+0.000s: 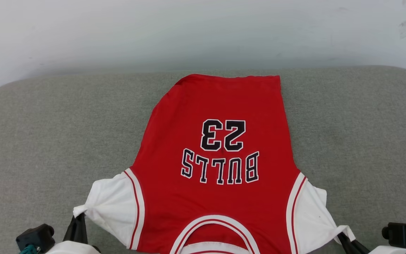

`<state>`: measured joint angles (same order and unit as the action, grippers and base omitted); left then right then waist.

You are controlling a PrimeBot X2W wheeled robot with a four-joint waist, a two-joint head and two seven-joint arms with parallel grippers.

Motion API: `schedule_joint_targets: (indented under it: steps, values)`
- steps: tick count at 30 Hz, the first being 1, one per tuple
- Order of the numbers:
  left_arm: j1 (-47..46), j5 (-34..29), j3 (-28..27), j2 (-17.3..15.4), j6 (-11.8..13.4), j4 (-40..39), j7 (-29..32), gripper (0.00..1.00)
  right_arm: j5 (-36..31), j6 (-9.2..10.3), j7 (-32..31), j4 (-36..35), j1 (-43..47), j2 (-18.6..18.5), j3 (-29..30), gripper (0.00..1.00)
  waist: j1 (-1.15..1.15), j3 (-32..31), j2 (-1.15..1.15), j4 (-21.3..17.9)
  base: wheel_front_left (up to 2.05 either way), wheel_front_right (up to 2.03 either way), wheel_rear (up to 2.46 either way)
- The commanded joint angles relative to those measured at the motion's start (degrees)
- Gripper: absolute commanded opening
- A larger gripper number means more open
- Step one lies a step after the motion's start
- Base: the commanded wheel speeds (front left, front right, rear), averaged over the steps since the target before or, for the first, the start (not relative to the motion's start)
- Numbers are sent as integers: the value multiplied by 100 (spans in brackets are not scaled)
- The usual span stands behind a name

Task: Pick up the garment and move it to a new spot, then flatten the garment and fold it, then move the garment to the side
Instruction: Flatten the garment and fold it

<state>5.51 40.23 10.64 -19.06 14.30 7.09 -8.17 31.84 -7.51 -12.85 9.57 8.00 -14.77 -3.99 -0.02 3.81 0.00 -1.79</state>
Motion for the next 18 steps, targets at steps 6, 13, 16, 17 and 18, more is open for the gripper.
schedule_joint_targets:
  steps: [6,13,16,17,18]
  values:
    - [-44,-362,312,-84,180,-607,155,0,-487,3,-393,-1043,119,229,552,100,2,102,0,233,0,0,0]
    - [-303,-667,534,-120,322,-1148,281,0,-493,3,-621,-1106,-1126,-122,1068,100,2,549,0,490,0,0,0]
    - [-468,-784,654,-95,317,-1332,280,0,-390,3,-775,-682,-1986,-365,1155,100,2,852,0,663,0,0,0]
    - [-468,-784,654,-95,317,-1332,280,0,-390,3,-775,-682,-1986,-365,1155,100,2,852,0,663,0,0,0]
    - [-540,-828,694,-79,307,-1383,277,0,-329,3,-839,-466,-2316,-451,1151,100,2,978,0,734,0,0,0]
